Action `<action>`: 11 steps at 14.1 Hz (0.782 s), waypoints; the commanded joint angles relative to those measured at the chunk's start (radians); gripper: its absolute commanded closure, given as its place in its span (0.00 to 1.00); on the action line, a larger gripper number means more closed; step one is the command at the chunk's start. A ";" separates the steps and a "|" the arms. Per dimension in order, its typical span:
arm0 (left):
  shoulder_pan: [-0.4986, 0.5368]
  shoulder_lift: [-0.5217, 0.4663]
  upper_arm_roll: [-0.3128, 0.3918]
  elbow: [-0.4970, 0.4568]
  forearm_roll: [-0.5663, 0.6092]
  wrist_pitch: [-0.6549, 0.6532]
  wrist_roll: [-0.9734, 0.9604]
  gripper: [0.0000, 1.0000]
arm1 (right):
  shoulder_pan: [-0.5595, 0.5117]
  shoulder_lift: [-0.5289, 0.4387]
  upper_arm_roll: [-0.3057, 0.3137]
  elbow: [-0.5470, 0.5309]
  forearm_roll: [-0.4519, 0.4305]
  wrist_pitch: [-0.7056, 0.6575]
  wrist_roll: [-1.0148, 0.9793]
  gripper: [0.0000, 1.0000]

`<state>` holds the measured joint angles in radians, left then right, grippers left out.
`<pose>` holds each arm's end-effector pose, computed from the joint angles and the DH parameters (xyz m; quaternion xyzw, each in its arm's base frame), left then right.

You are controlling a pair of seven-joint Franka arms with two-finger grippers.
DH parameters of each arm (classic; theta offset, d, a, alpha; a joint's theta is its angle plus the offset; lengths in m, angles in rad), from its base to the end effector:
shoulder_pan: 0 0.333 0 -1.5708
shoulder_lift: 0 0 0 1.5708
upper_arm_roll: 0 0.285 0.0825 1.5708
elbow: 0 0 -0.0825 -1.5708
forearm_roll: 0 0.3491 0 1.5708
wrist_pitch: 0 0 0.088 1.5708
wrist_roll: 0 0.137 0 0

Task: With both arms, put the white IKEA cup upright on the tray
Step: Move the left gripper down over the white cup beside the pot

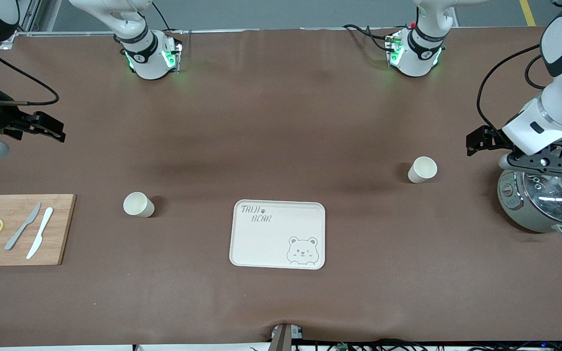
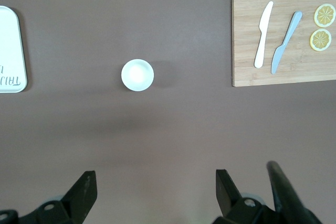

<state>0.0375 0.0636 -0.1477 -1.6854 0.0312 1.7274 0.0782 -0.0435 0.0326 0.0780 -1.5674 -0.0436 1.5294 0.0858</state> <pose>0.5409 -0.0544 0.4930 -0.9952 0.0965 0.0103 0.0109 0.5211 0.0113 0.5447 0.9988 -0.0257 -0.0339 0.0226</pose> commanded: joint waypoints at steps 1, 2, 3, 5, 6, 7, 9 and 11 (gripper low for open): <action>-0.005 0.002 -0.001 0.007 0.029 -0.014 -0.015 0.00 | -0.001 0.007 0.002 0.015 -0.013 -0.003 -0.009 0.00; -0.008 0.001 -0.001 0.007 0.030 -0.014 -0.014 0.00 | -0.001 0.007 0.002 0.015 -0.012 -0.003 -0.009 0.00; -0.010 0.002 -0.001 0.007 0.030 -0.014 -0.012 0.00 | -0.001 0.007 0.002 0.015 -0.013 -0.002 -0.009 0.00; -0.013 0.004 -0.001 0.009 0.030 -0.014 -0.017 0.00 | -0.001 0.007 0.002 0.015 -0.013 -0.002 -0.009 0.00; -0.011 0.004 -0.001 0.007 0.030 -0.014 -0.020 0.00 | -0.001 0.007 0.002 0.015 -0.013 -0.002 -0.009 0.00; -0.011 0.002 -0.001 0.007 0.030 -0.014 -0.021 0.00 | -0.002 0.007 0.002 0.015 -0.013 -0.002 -0.009 0.00; -0.008 0.001 -0.001 0.007 0.030 -0.014 -0.018 0.00 | -0.003 0.007 0.002 0.015 -0.013 -0.003 -0.009 0.00; -0.001 0.001 -0.003 -0.010 0.030 -0.005 -0.009 0.00 | -0.004 0.007 0.002 0.015 -0.013 -0.003 -0.009 0.00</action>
<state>0.0344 0.0658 -0.1486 -1.6868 0.0313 1.7274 0.0753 -0.0435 0.0327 0.0778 -1.5674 -0.0437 1.5305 0.0858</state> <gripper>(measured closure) 0.000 0.000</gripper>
